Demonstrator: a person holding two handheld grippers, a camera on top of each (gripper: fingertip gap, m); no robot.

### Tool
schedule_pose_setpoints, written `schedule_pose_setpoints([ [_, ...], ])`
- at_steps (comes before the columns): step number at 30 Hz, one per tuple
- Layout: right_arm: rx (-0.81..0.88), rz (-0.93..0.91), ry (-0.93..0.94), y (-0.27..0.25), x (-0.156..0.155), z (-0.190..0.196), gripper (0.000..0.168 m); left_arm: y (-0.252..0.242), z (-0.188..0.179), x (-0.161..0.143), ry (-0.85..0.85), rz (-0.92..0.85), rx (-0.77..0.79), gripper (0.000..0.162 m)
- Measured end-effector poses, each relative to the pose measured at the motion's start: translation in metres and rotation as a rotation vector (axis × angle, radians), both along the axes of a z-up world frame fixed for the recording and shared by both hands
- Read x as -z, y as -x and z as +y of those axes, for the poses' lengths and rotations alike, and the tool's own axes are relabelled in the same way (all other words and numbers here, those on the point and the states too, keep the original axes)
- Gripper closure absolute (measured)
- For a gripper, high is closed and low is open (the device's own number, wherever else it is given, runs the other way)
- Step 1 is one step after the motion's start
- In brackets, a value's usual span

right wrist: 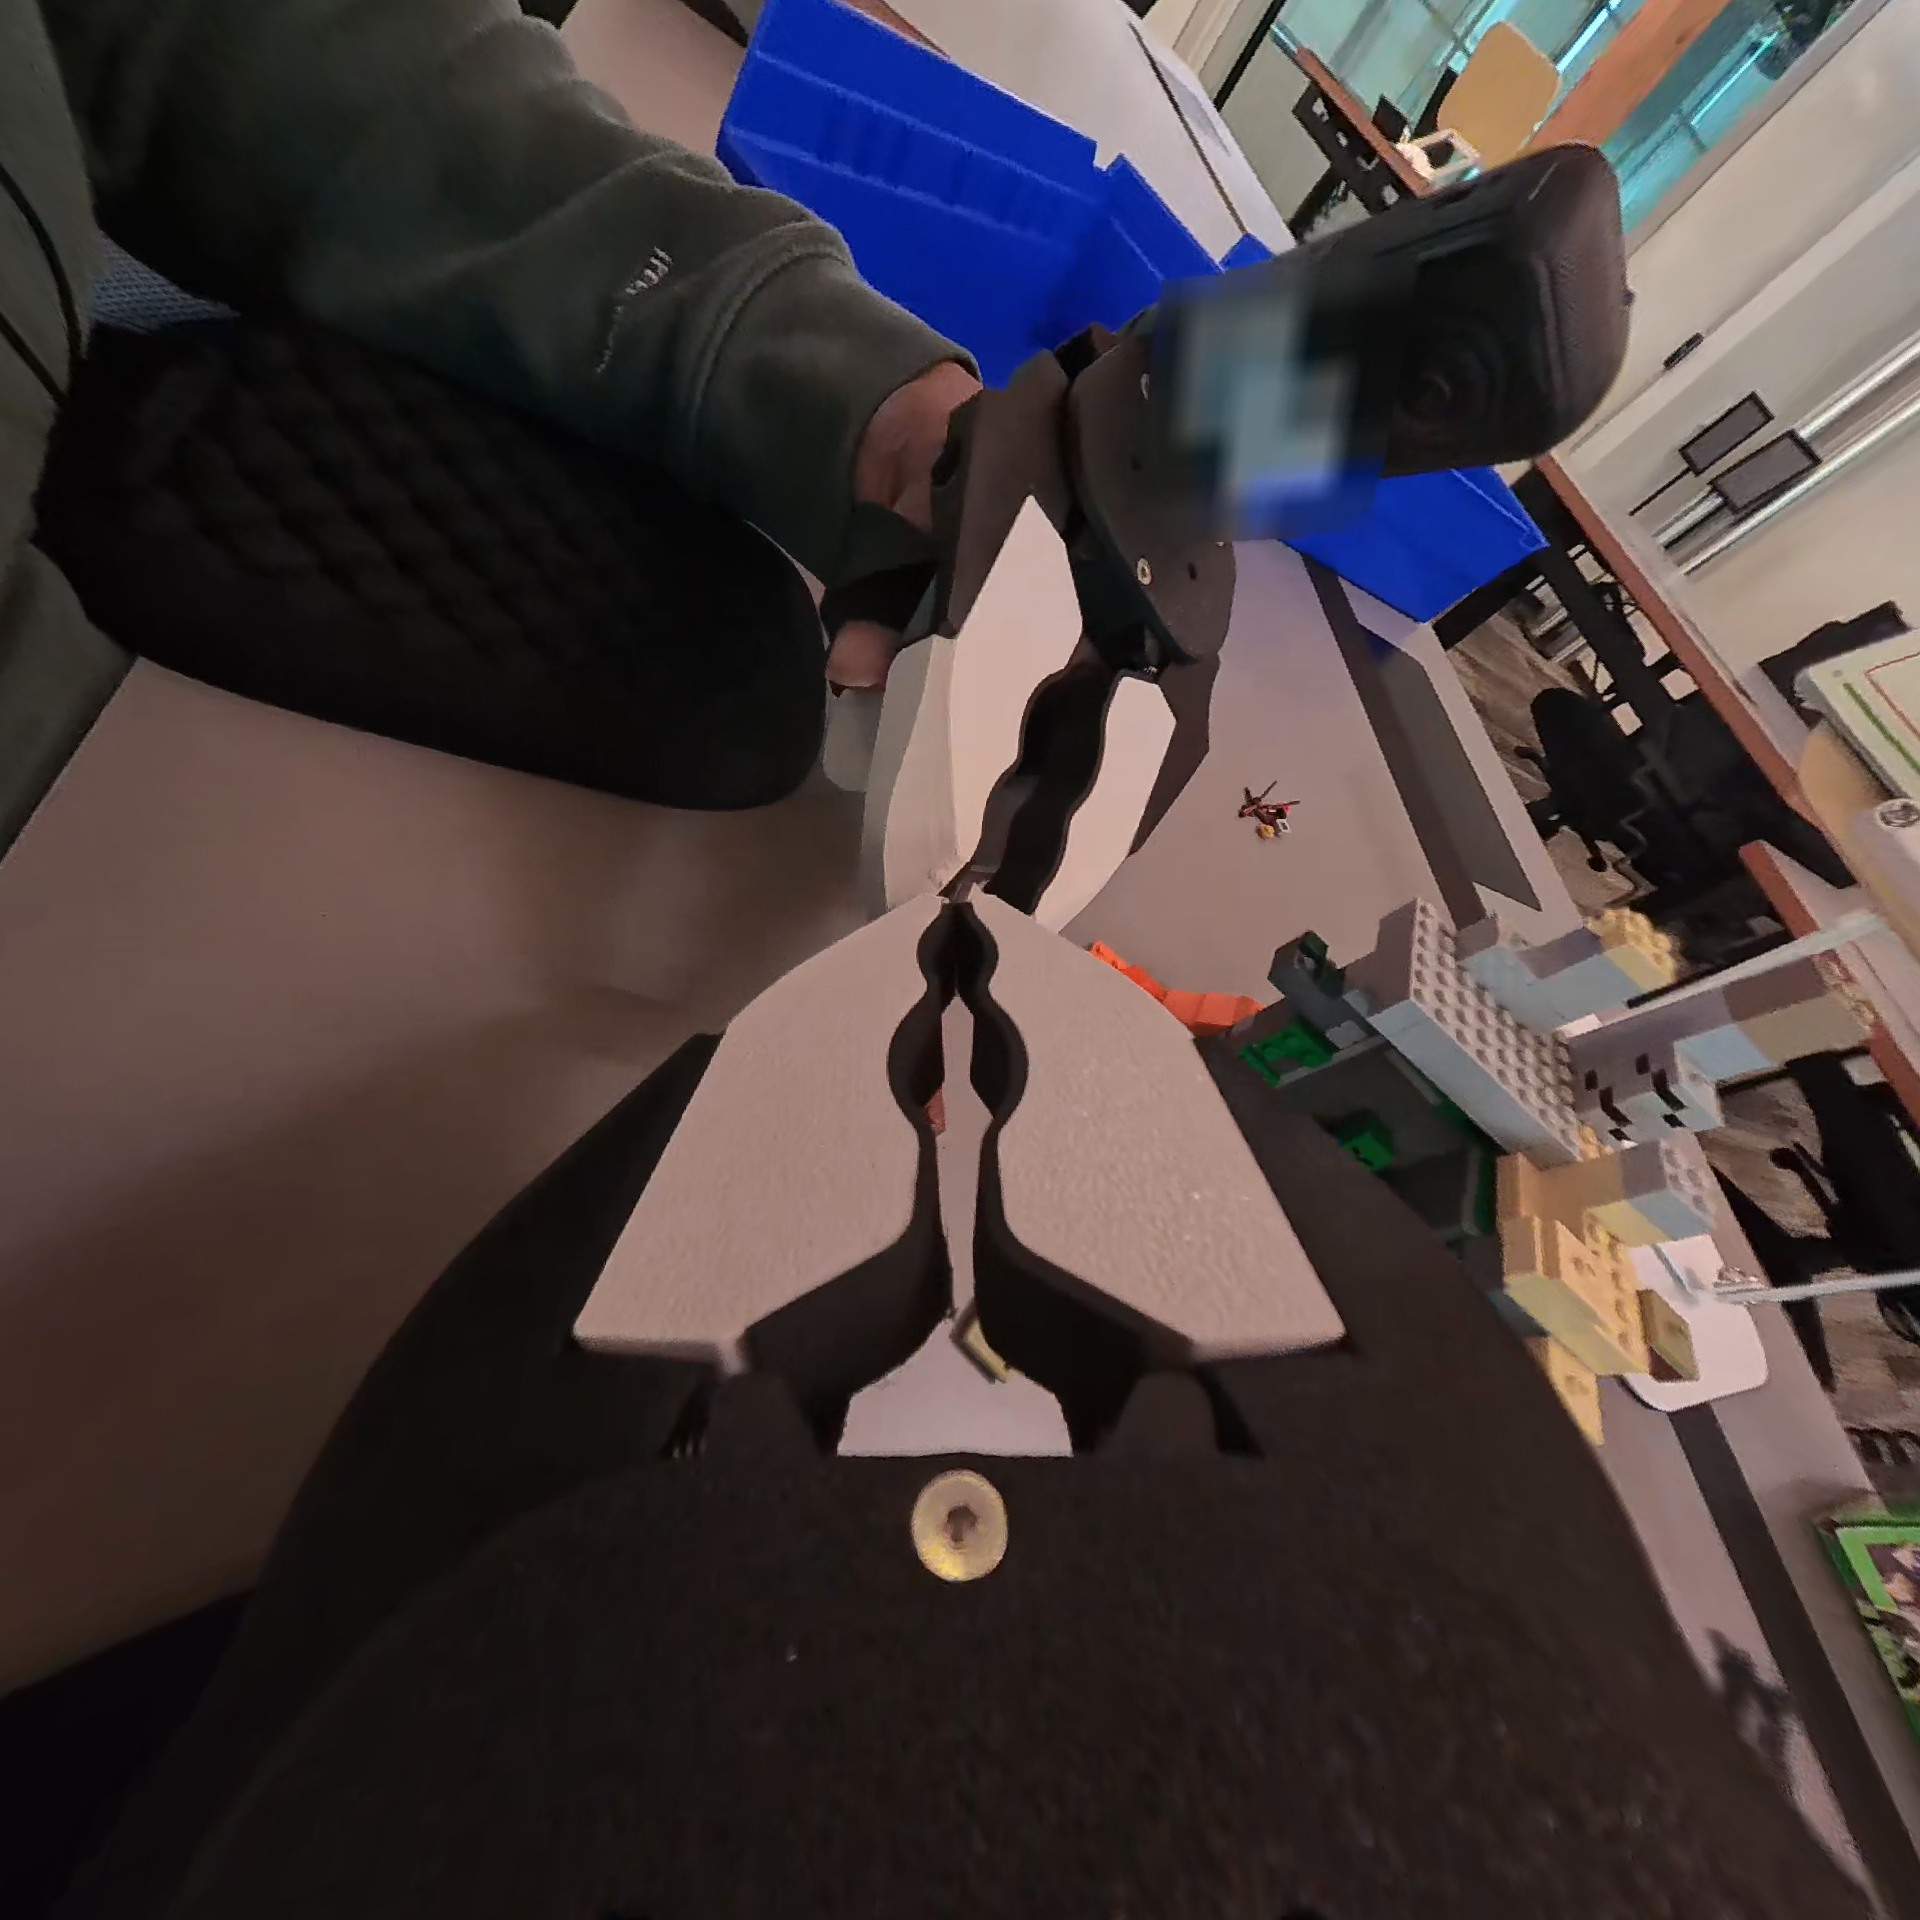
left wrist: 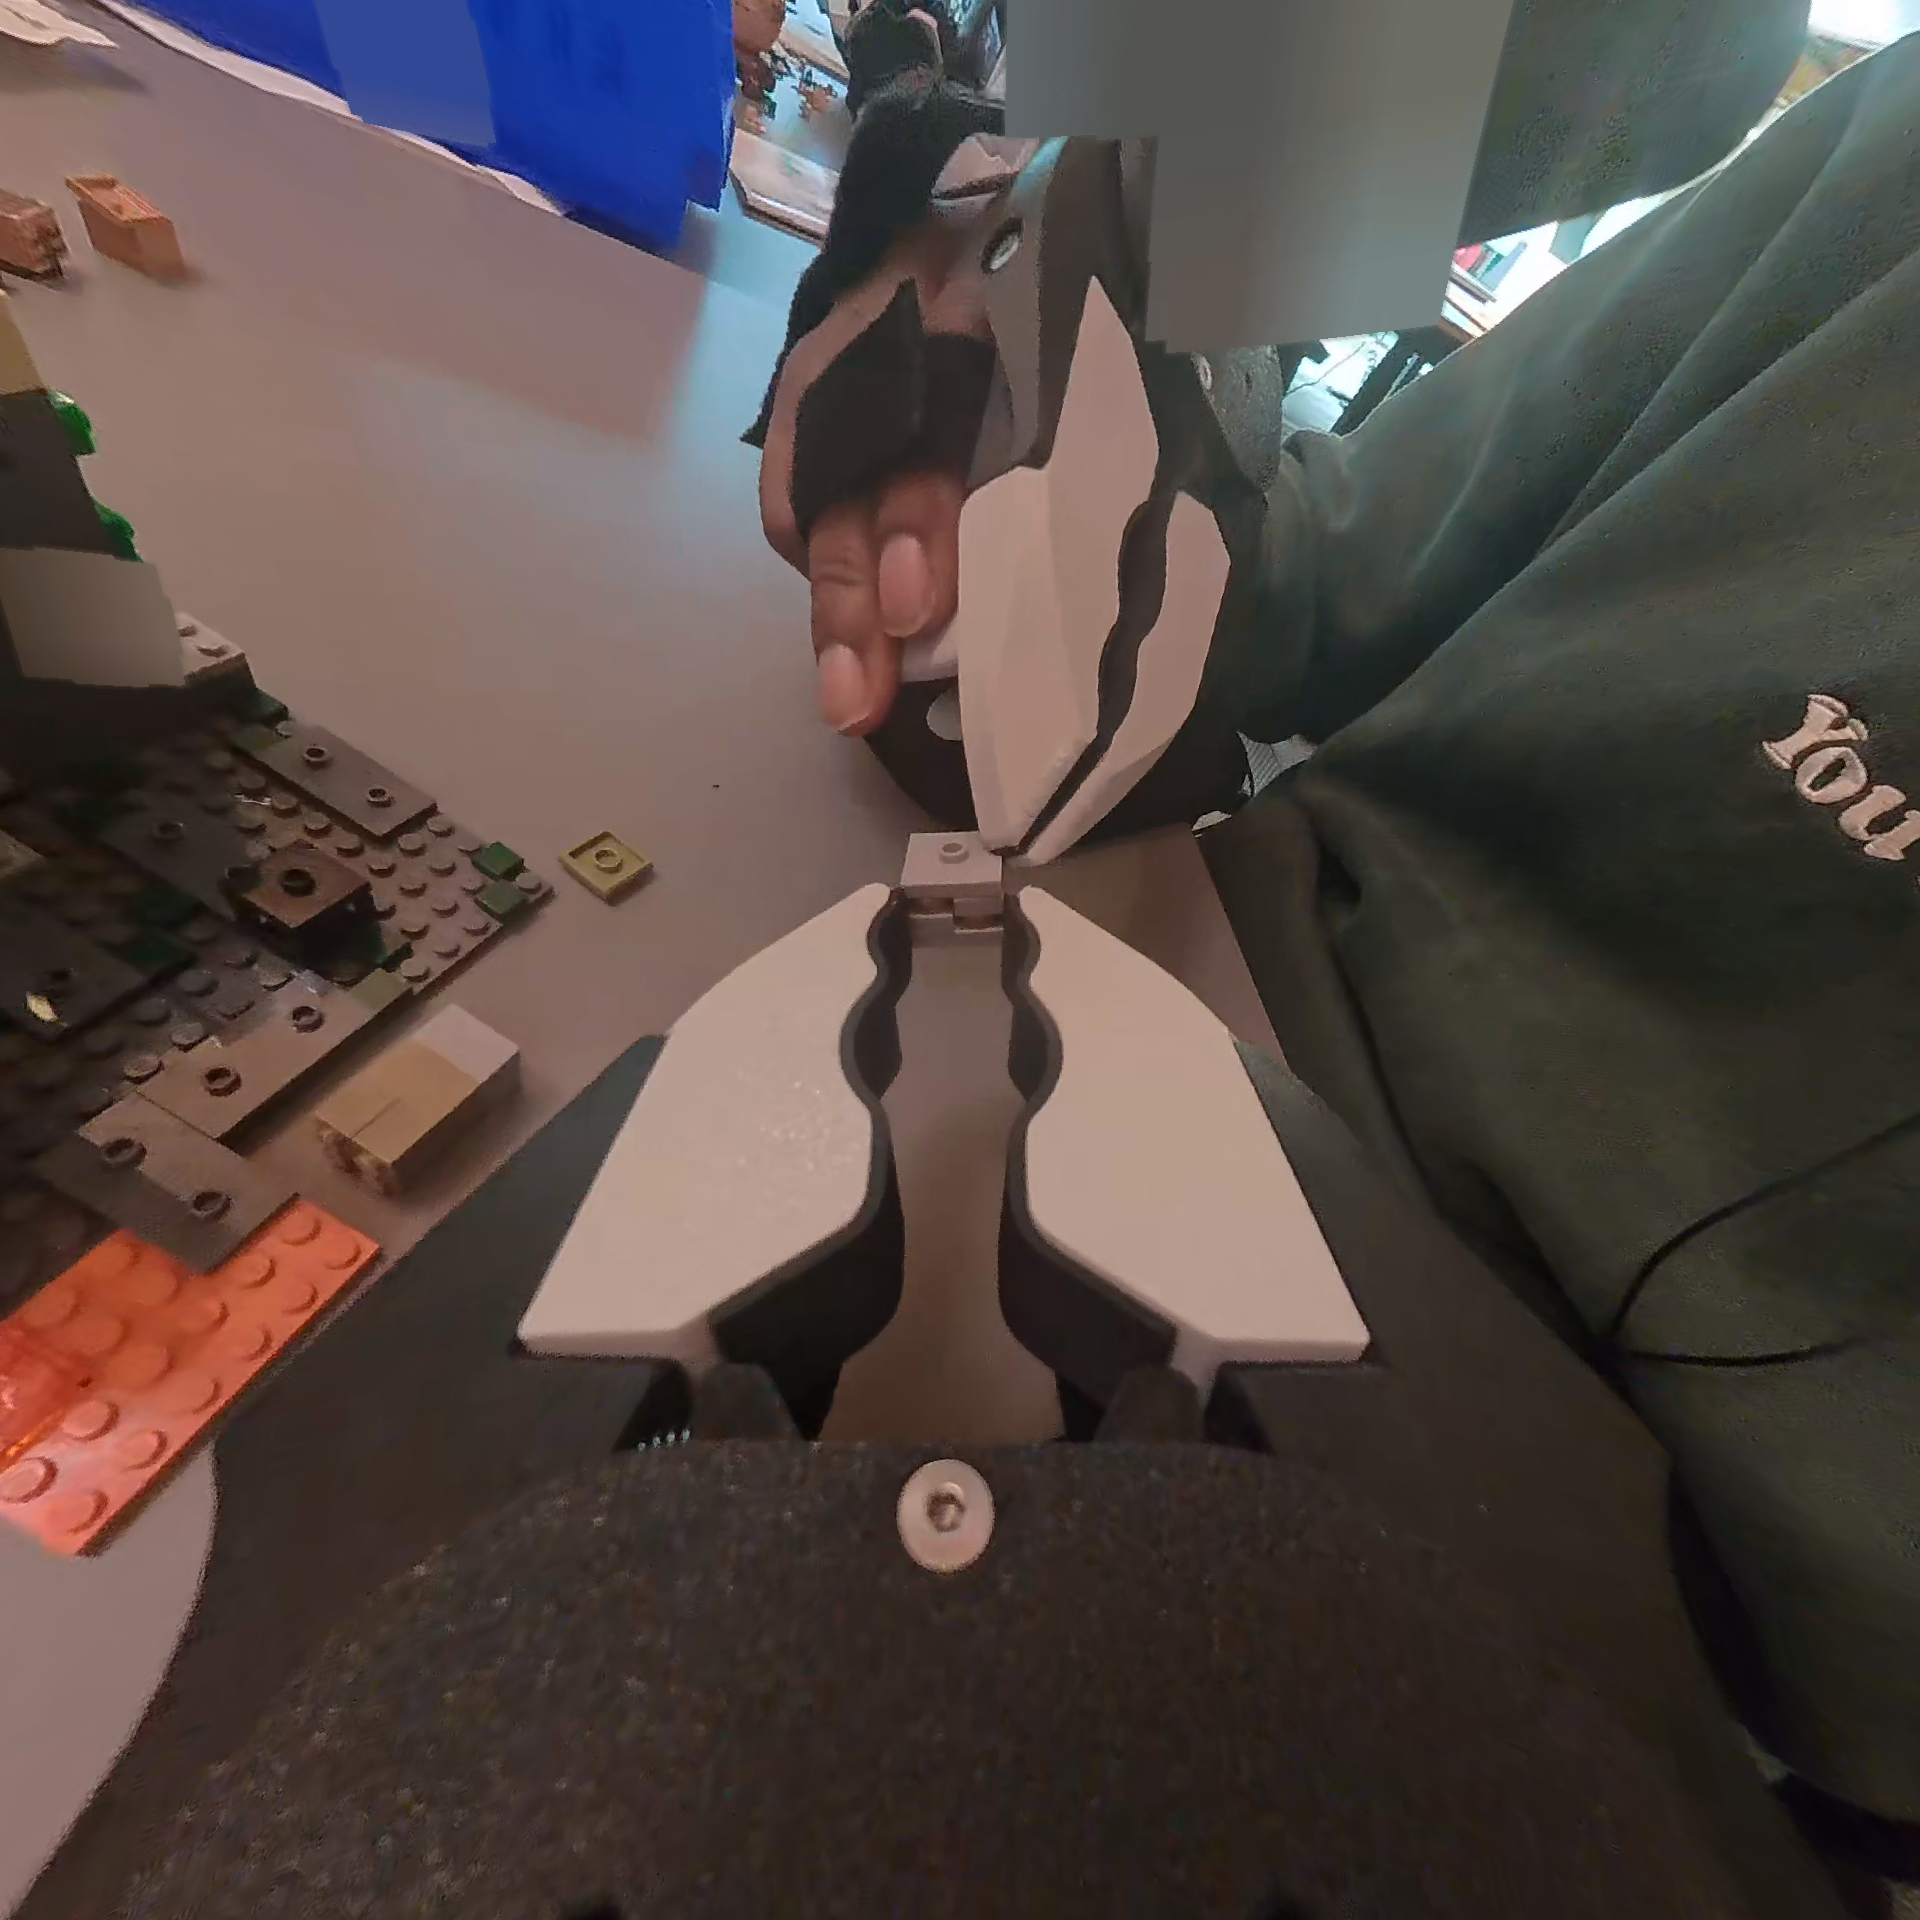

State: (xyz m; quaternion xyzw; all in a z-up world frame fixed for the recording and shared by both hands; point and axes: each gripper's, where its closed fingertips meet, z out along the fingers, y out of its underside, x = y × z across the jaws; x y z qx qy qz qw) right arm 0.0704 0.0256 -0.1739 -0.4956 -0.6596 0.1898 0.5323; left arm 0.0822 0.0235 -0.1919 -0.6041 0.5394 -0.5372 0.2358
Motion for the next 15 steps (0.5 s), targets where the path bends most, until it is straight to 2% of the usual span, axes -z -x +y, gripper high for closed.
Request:
schedule_pose_setpoints([
  [4, 0.055, 0.007, -0.073, 0.0, -0.006, 0.006, 0.168, 0.001, 0.001, -0.003, 0.002, -0.012, -0.004, 0.145],
  [6, 0.145, -0.004, -0.119, -0.011, -0.009, 0.024, 0.168, 0.0, -0.016, -0.003, -0.002, -0.02, 0.079, 0.145],
  [8, 0.117, 0.074, -0.048, -0.014, -0.019, 0.019, 0.168, -0.006, -0.019, 0.004, -0.049, 0.025, 0.071, 0.145],
  [10, 0.088, 0.14, -0.002, -0.013, -0.028, 0.013, 0.168, -0.003, -0.014, 0.001, -0.016, 0.014, 0.059, 0.145],
  [15, 0.027, 0.075, 0.067, -0.009, -0.011, 0.001, 0.168, 0.0, 0.001, -0.004, 0.04, -0.016, -0.004, 0.145],
])
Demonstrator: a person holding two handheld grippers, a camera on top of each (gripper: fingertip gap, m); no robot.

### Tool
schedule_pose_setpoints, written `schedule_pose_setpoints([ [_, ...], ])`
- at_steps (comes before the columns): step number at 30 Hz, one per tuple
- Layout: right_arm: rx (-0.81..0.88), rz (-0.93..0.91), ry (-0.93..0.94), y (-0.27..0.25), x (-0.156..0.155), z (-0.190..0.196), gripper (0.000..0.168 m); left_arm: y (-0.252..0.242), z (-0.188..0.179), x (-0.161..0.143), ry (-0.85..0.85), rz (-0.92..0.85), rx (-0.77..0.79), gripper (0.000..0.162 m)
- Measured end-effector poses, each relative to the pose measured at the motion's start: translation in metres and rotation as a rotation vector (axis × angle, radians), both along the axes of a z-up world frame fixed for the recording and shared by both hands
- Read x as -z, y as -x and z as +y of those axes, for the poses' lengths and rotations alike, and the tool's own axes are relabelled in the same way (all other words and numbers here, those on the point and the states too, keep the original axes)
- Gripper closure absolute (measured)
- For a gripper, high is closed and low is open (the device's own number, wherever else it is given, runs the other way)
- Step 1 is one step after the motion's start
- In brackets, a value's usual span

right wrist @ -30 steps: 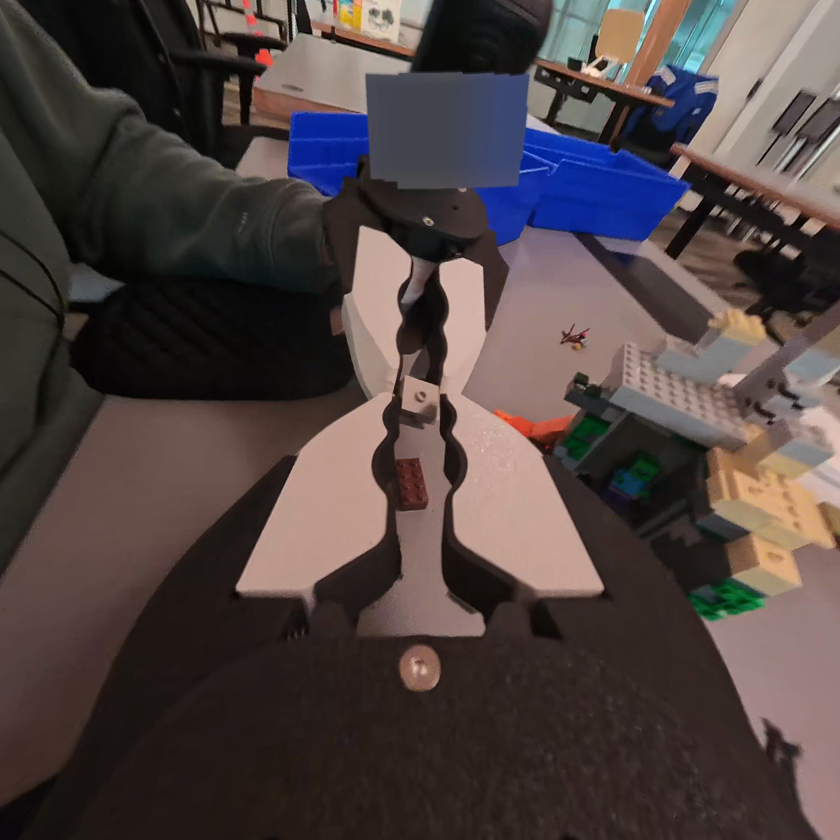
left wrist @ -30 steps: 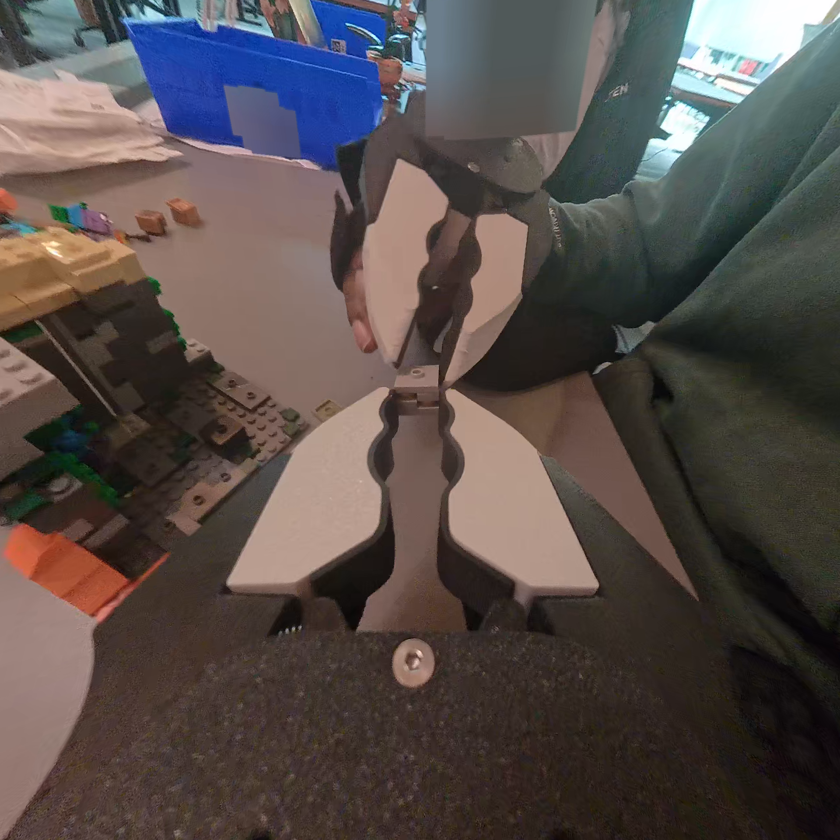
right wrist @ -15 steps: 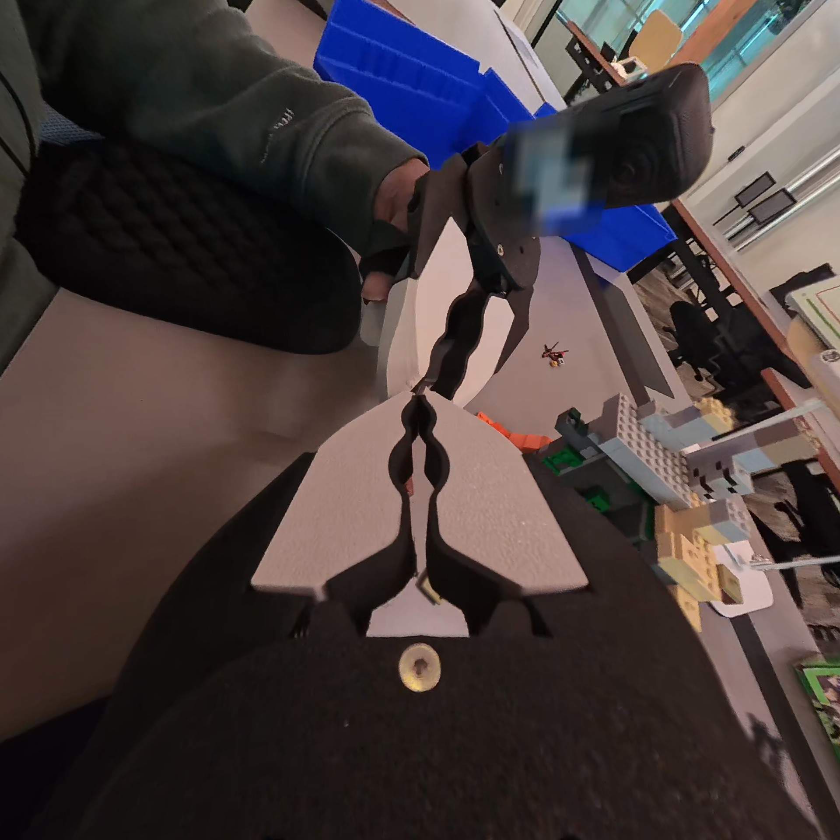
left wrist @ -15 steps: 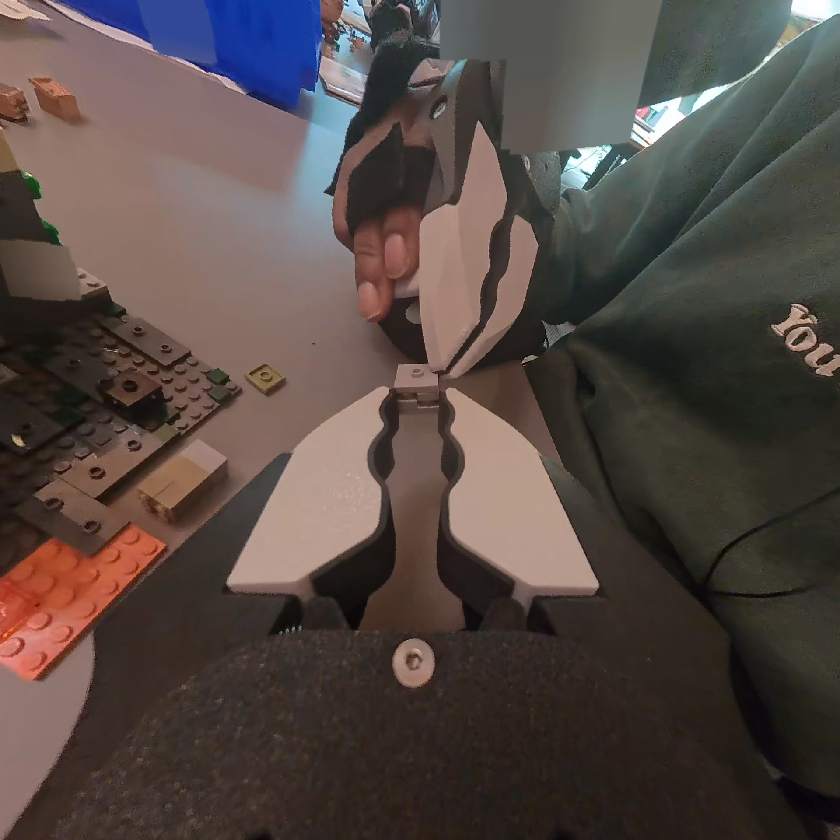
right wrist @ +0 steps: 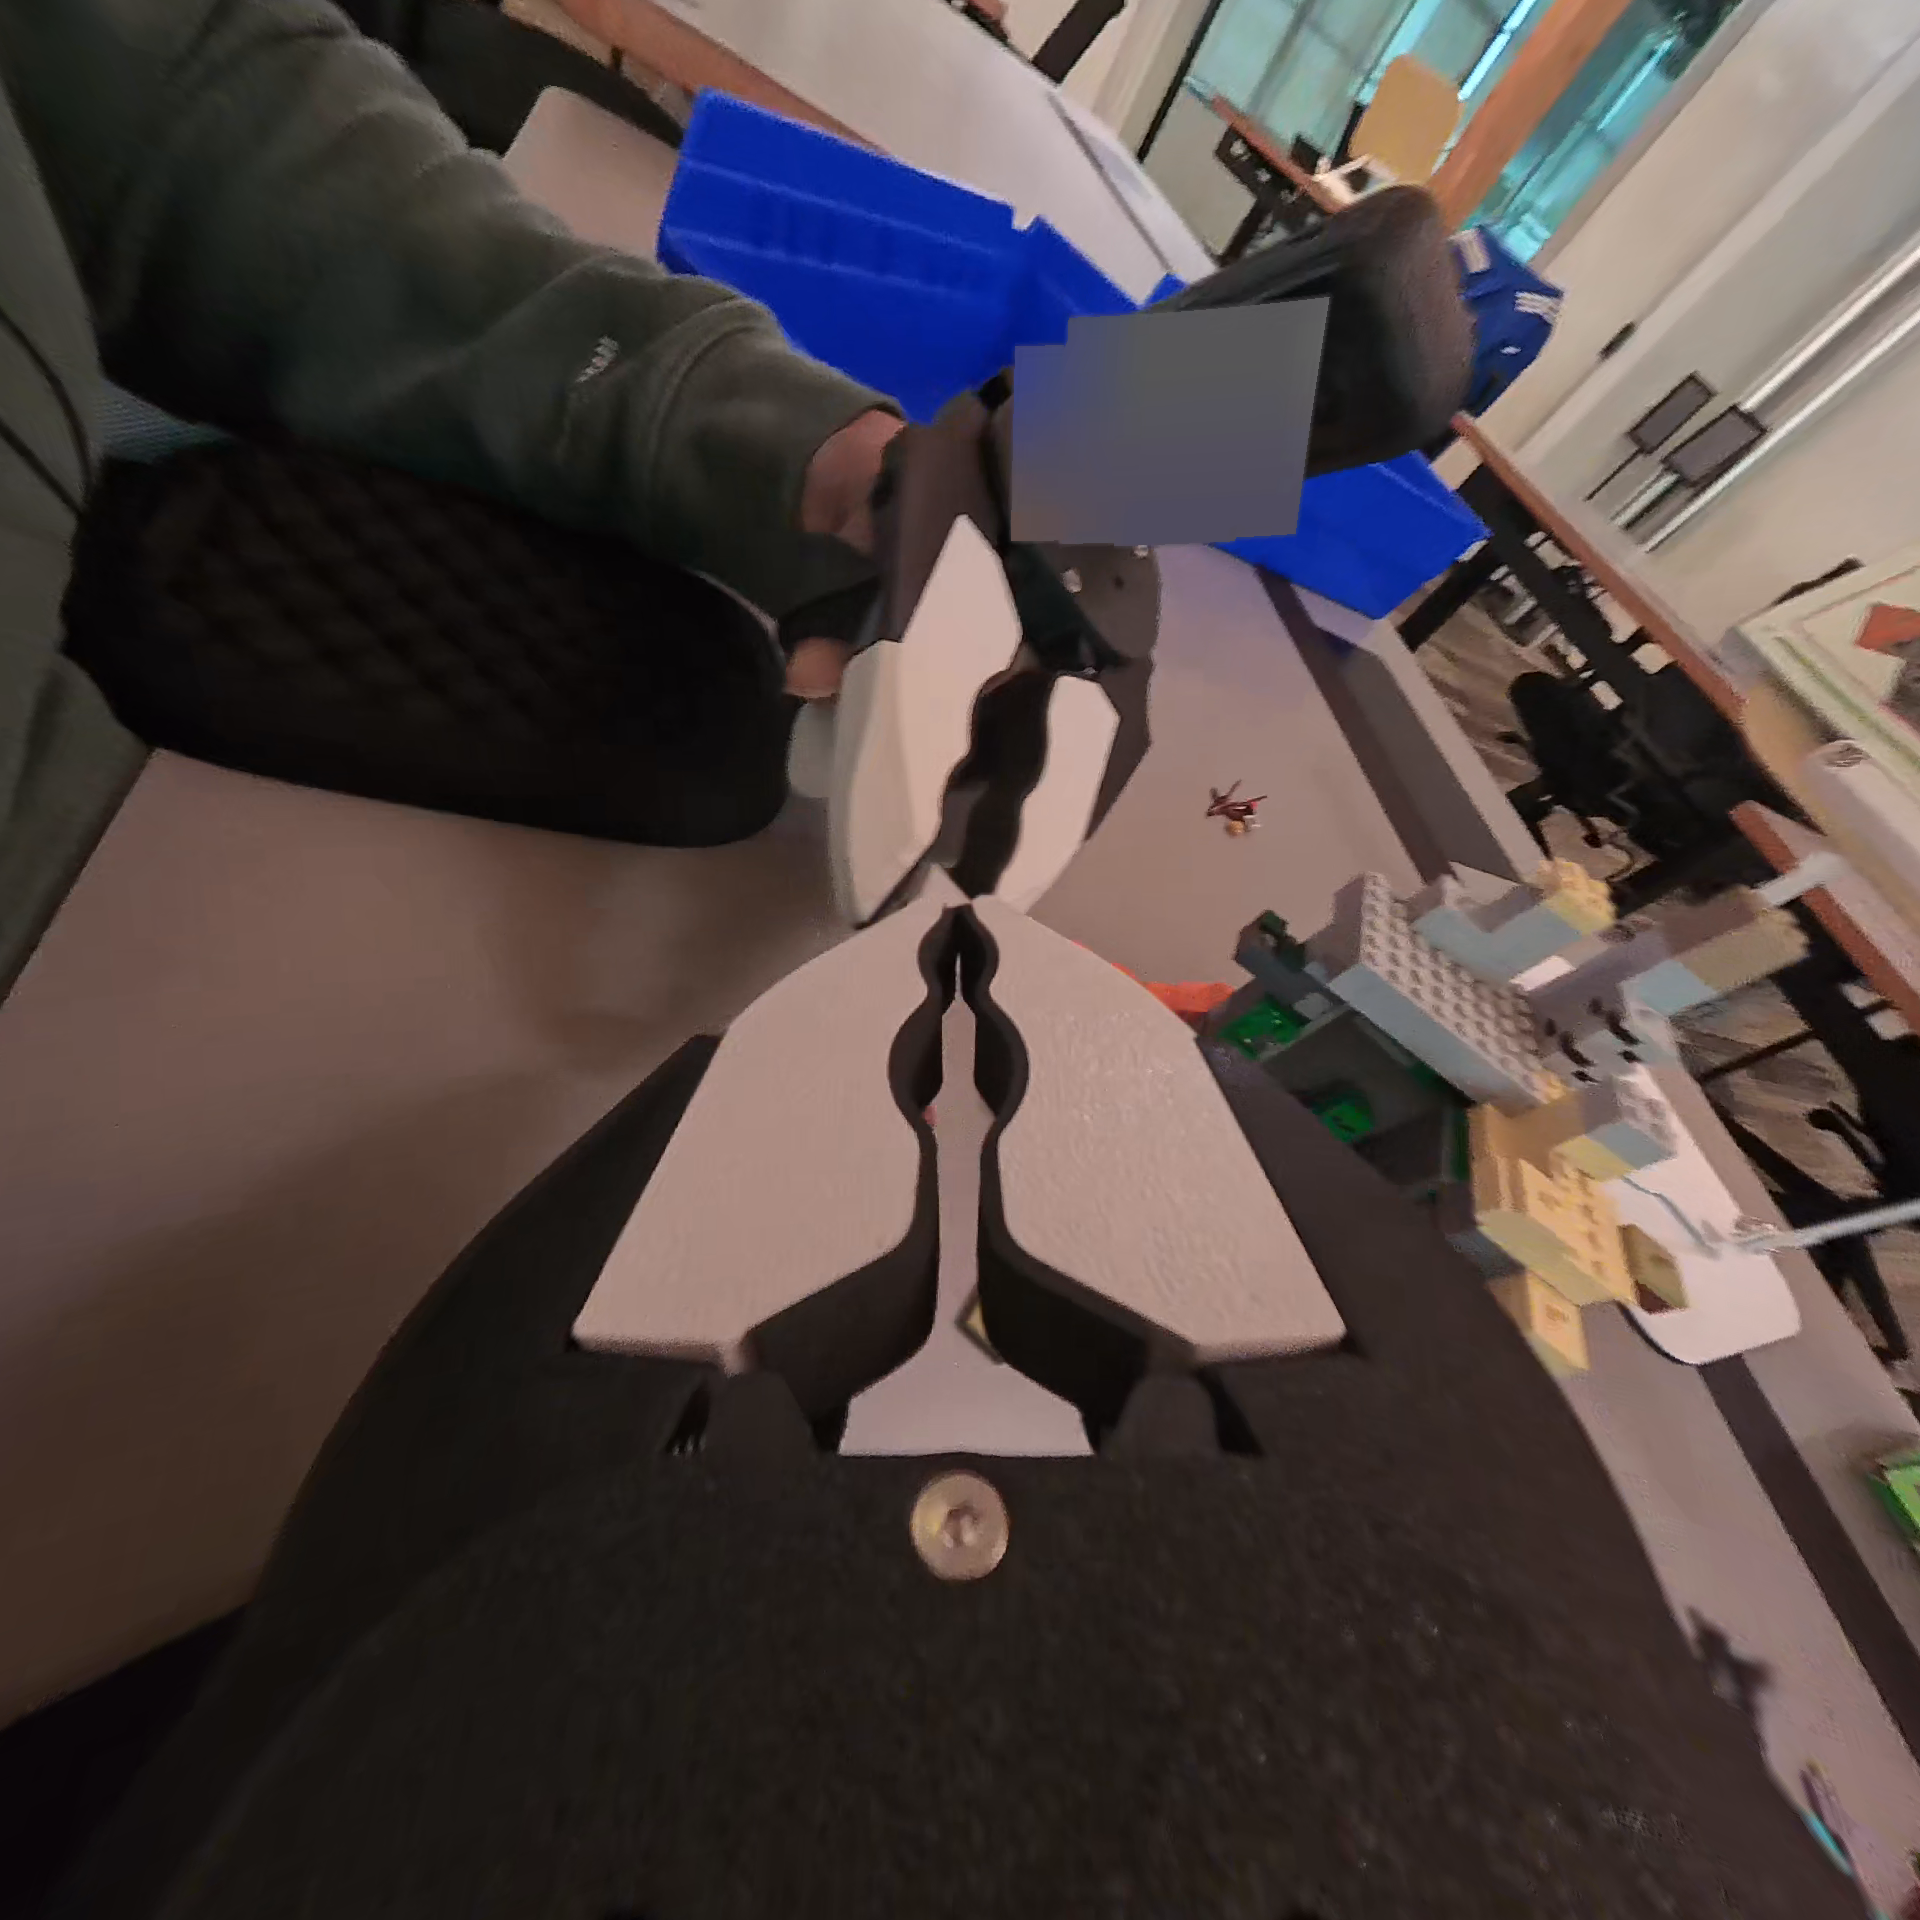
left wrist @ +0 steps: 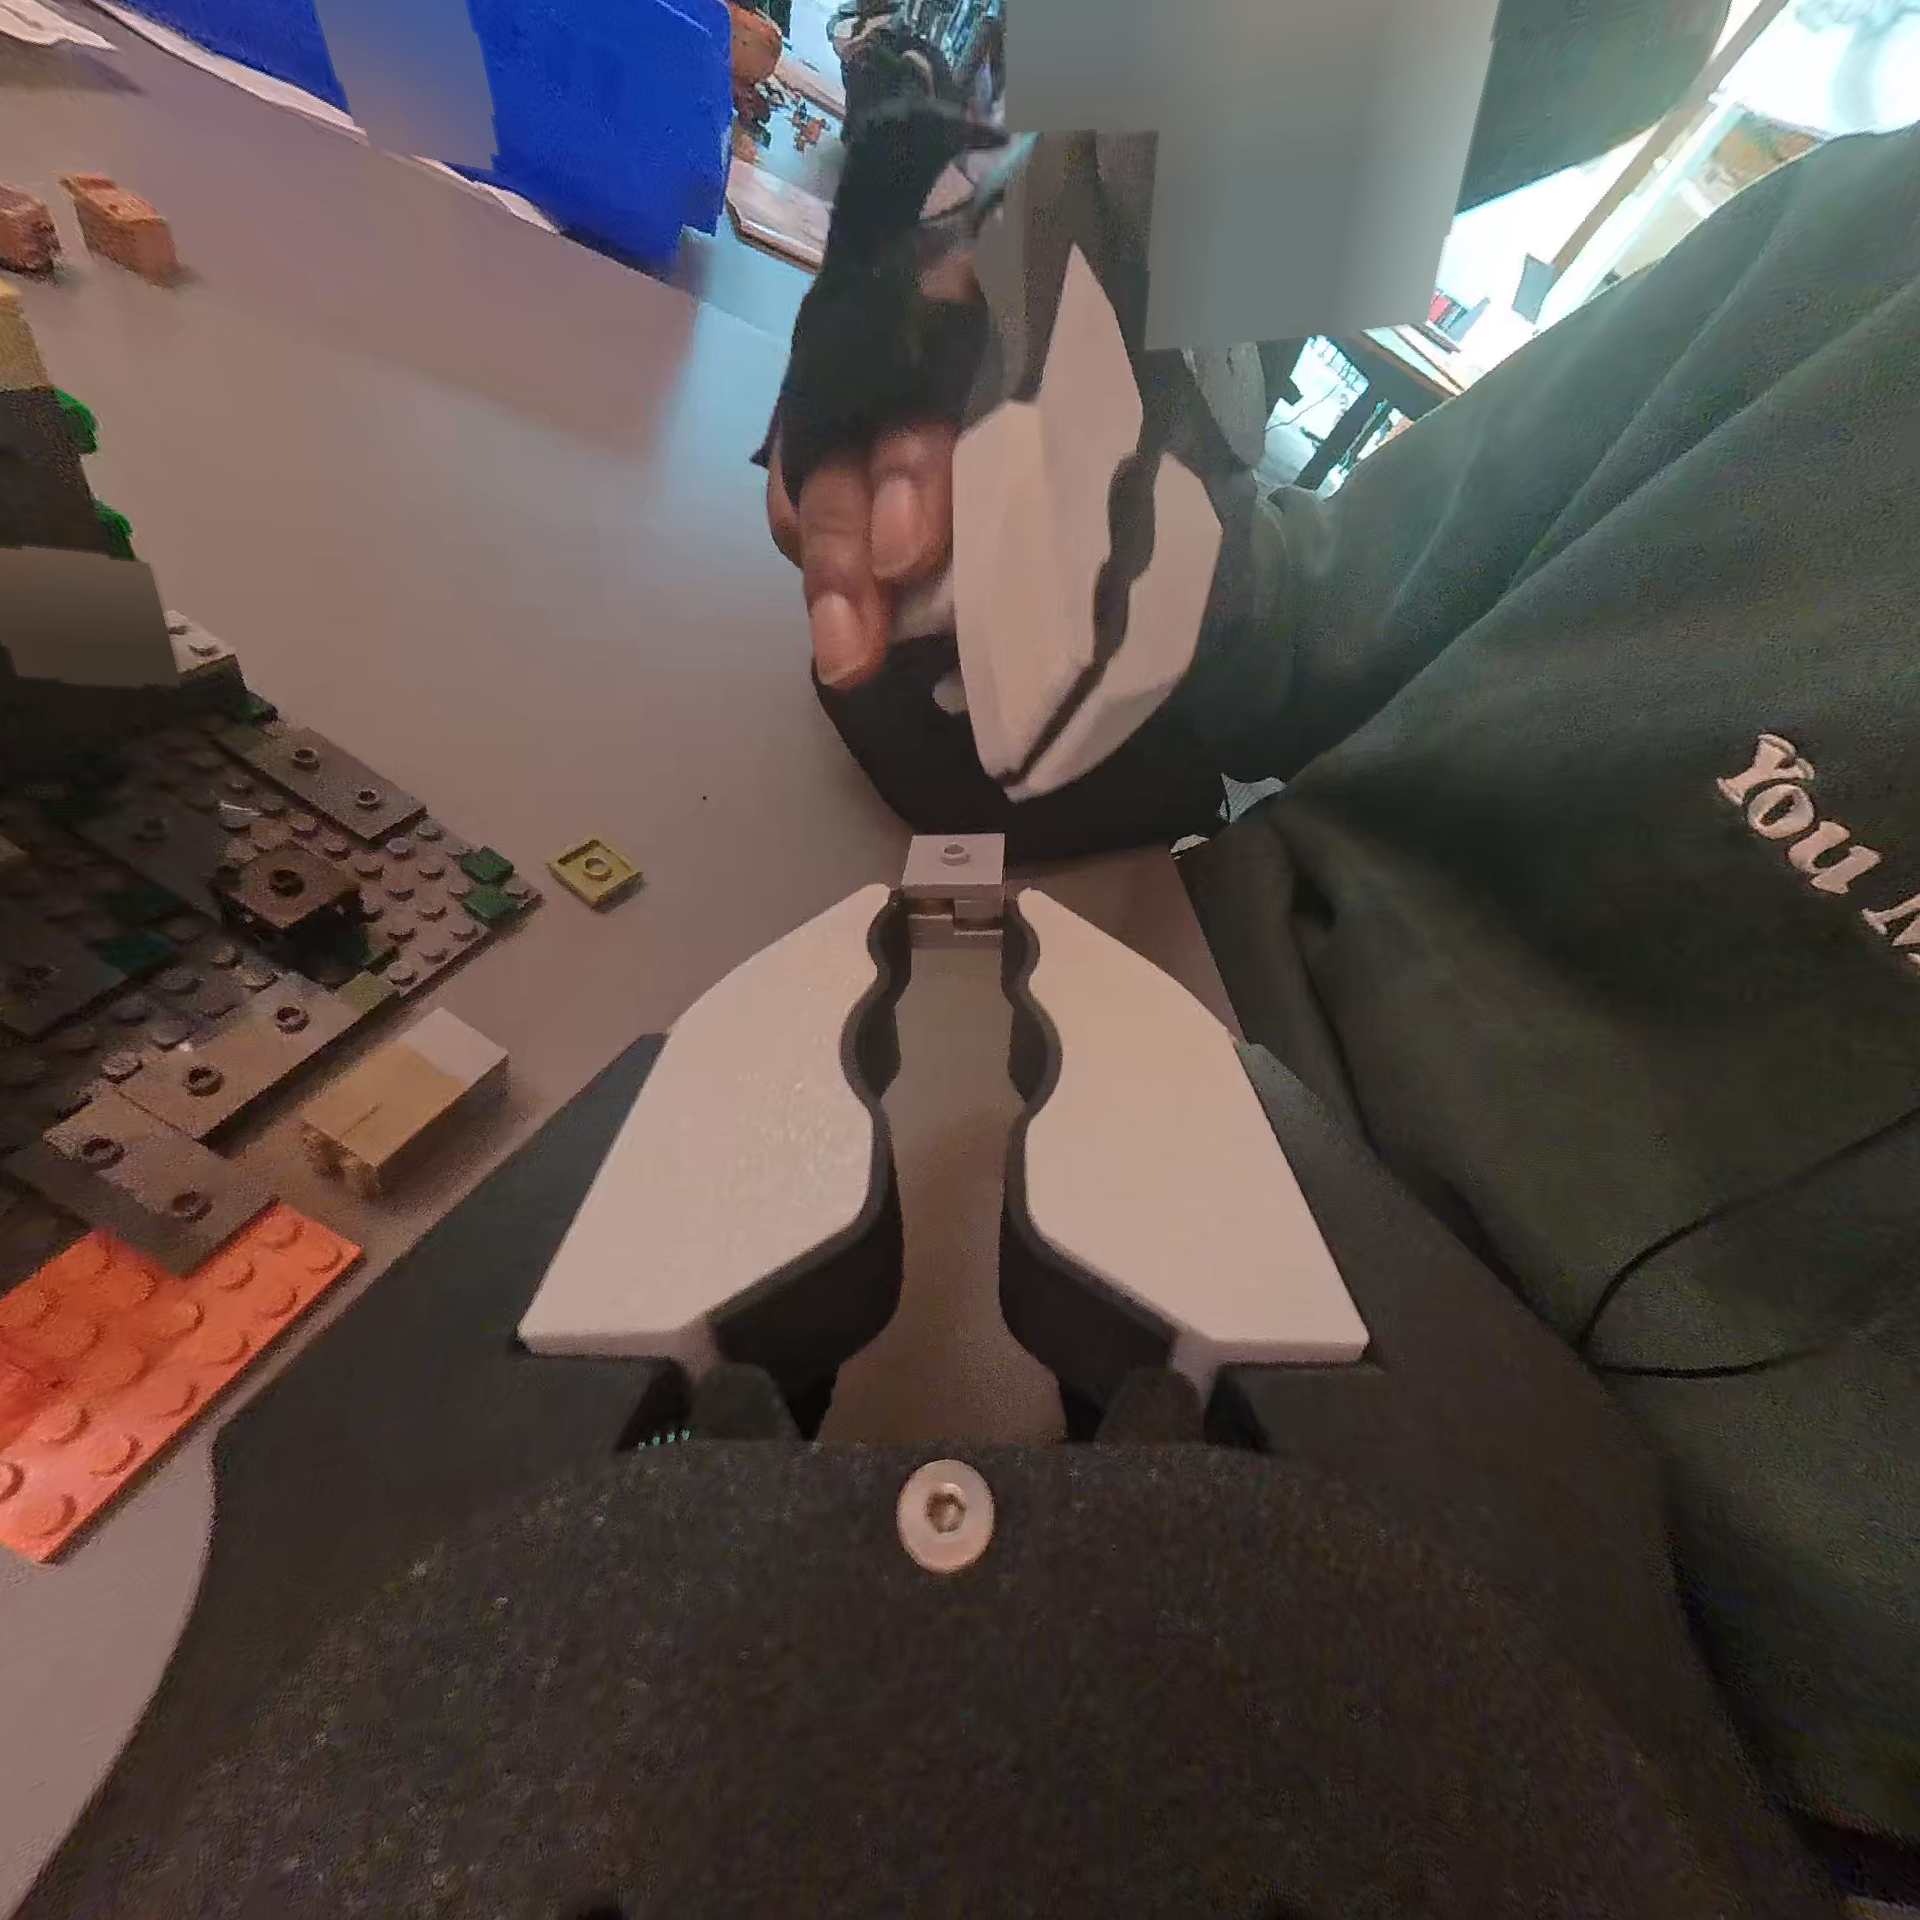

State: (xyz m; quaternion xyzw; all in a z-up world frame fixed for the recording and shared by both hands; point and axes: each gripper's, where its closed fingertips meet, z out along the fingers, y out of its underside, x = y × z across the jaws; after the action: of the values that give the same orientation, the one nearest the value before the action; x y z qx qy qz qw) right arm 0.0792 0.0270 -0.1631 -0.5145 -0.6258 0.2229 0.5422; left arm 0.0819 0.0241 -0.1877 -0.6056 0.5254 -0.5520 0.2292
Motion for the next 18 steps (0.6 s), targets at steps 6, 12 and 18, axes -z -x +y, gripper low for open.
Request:
schedule_pose_setpoints([
  [6, -0.013, -0.056, 0.013, 0.003, 0.011, -0.003, 0.167, -0.004, -0.003, 0.005, 0.04, 0.015, 0.01, 0.145],
  [12, 0.001, -0.087, -0.013, 0.002, 0.013, -0.002, 0.159, -0.004, -0.002, 0.004, 0.057, 0.011, 0.004, 0.145],
  [18, 0.006, -0.106, -0.034, 0.003, 0.013, -0.003, 0.16, -0.003, -0.001, 0.001, 0.081, -0.004, 0.003, 0.145],
])
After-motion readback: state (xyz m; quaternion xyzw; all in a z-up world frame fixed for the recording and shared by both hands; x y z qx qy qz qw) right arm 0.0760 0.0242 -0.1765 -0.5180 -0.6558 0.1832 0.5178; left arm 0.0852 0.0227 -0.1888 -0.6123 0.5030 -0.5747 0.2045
